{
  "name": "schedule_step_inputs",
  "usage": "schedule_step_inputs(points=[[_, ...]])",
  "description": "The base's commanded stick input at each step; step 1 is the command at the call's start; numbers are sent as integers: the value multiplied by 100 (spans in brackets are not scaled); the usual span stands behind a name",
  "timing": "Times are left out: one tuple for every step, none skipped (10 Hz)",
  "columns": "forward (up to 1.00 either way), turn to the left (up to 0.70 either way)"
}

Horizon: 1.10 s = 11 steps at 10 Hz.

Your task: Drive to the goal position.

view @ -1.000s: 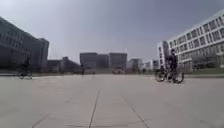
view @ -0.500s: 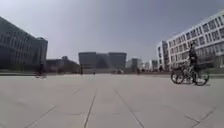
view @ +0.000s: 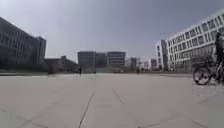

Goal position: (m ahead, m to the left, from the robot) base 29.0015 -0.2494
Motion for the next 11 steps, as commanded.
schedule_step_inputs(points=[[85,0],[85,0],[85,0],[85,0],[85,0],[85,0],[85,0],[85,0],[85,0],[85,0],[85,0]])
